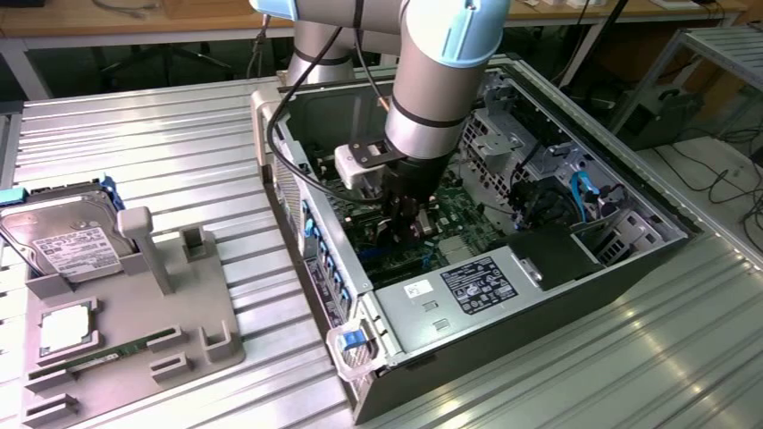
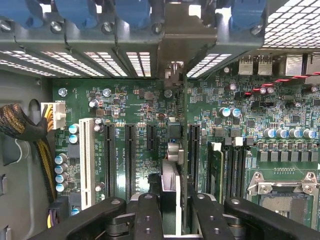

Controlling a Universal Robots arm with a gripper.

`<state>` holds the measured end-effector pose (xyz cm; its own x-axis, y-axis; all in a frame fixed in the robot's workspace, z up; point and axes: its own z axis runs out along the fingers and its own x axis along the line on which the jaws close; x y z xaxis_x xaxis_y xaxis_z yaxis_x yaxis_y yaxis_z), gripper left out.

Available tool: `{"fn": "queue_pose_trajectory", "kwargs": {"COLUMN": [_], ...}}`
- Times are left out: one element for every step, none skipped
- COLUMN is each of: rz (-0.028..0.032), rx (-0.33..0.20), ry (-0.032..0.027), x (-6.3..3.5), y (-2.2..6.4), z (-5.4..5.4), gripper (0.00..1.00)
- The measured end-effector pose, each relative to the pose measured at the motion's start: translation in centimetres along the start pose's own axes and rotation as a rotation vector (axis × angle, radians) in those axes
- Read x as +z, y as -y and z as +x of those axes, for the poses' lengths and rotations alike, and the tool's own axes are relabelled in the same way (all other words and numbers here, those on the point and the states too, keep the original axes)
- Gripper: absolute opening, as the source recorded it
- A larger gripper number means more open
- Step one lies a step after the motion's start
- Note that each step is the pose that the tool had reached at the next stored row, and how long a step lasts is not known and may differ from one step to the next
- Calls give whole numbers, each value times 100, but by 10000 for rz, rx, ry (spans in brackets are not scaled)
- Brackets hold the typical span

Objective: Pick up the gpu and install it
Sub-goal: 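Insert the gpu into the slot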

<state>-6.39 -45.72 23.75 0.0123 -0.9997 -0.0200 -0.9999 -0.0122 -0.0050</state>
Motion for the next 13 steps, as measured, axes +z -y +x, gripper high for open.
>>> {"fn": "queue_pose_trajectory", "kwargs": {"rz": [0,0,0,0,0,0,0,2,2,2,2,2,2], "rx": [-1,-1,-1,-1,-1,14,52,105,119,120,120,121,120], "ry": [0,-1,-1,0,0,-1,0,-1,-1,0,-1,-1,-1], "x": [0,0,0,0,0,0,0,0,0,0,0,0,1], "y": [0,0,0,0,0,0,0,0,0,0,0,0,0], "z": [0,0,0,0,0,0,0,0,0,0,0,0,0], "gripper": [28,28,28,28,28,28,28,28,28,28,28,28,28]}}
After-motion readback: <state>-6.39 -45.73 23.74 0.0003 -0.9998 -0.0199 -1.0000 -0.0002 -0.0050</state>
